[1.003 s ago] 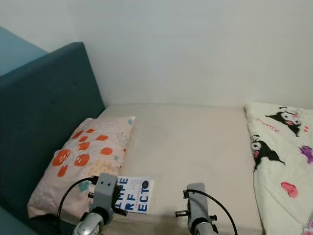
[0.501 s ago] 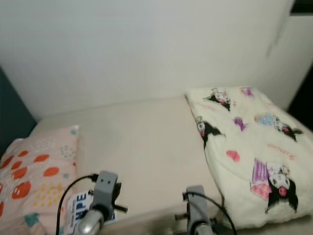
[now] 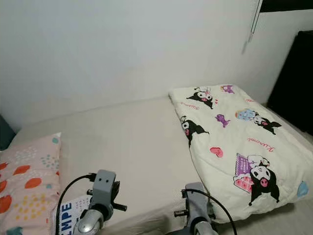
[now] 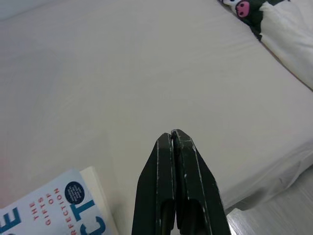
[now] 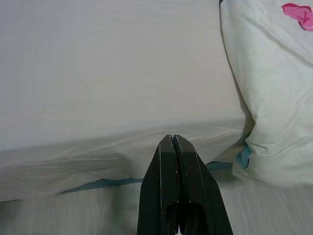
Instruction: Clean up the room
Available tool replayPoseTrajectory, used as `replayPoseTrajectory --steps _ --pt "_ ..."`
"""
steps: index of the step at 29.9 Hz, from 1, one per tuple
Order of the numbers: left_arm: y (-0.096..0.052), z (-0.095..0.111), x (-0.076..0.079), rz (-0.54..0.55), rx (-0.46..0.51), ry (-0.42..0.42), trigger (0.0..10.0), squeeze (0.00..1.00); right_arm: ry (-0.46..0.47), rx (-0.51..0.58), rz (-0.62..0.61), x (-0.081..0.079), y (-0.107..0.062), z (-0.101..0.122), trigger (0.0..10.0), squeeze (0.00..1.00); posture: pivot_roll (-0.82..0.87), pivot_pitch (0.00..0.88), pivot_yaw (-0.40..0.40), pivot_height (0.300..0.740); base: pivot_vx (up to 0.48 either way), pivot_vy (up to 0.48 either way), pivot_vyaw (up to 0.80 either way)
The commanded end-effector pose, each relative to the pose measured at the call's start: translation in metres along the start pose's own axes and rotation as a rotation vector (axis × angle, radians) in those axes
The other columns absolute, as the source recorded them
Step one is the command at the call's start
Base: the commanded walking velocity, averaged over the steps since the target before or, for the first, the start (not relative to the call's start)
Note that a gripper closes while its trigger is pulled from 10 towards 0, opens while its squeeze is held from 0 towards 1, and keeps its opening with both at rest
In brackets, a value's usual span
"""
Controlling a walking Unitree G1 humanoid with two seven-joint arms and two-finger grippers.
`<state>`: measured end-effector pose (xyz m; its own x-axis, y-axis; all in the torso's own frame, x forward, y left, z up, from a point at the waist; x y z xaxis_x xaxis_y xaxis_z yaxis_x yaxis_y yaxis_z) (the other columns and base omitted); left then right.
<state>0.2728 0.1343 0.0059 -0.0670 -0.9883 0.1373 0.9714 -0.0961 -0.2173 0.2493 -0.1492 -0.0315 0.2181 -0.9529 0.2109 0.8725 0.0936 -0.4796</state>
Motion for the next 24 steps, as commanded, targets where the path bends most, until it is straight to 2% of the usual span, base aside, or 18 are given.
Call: replayPoseTrajectory --steps 1,4,7,11,16,22,24 --pt "-0.0025 -0.0024 -0.0048 0.02 -0.004 0.003 10.0 0.0 -0.041 0.002 0.031 -0.0044 0.0008 0.0007 10.0 0.0 0.01 0.021 0.015 0.74 0.0 0.0 0.0" --pt "-0.0028 -0.0023 -0.004 0.02 -0.002 0.002 10.0 0.0 -0.084 0.007 0.049 -0.0079 0.0012 0.0019 10.0 0.0 0.01 0.02 0.016 0.74 0.0 0.0 0.53" --pt "-0.0029 -0.0025 -0.0037 0.02 -0.003 0.001 10.0 0.0 -0.07 0.008 0.047 -0.0084 0.0012 0.002 10.0 0.0 0.01 0.02 0.016 0.74 0.0 0.0 0.8" --pt "-0.0027 -0.0025 -0.0034 0.02 -0.002 0.0 10.0 0.0 -0.023 0.014 0.023 -0.0059 0.0012 0.0024 10.0 0.0 0.0 0.016 0.019 0.74 0.0 0.0 0.0" --pt "-0.0012 -0.0002 -0.0041 0.034 0.006 -0.008 10.0 0.0 -0.028 0.014 0.024 -0.0049 0.0011 0.0025 10.0 0.0 0.0 0.017 0.02 0.74 0.0 0.0 0.0" --pt "0.0006 0.0011 -0.0047 0.044 0.001 0.007 10.0 0.0 -0.03 0.015 0.022 -0.0047 0.0012 0.0025 10.0 0.0 0.0 0.023 0.019 0.74 0.0 -0.442 0.0" --pt "0.0005 -0.0014 -0.0056 0.053 -0.018 -0.002 10.0 0.0 -0.03 0.015 0.021 -0.0048 0.0012 0.0023 10.0 0.0 0.0 0.024 0.02 0.74 0.0 0.0 0.0"
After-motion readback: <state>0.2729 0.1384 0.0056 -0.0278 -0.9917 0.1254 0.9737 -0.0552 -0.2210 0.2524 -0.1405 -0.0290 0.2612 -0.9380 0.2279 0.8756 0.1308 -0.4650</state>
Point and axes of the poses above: a point about 5 cm out from each wrist's last joint towards the gripper, its own y axis pointing out of the wrist towards the gripper, its own z axis along the axis of the wrist's last joint, x = y × z, the point moved 1 cm from there along y, pointing out of the wrist towards the gripper, and after that the axes turned 11 degrees about -y, right-handed, at the moved point
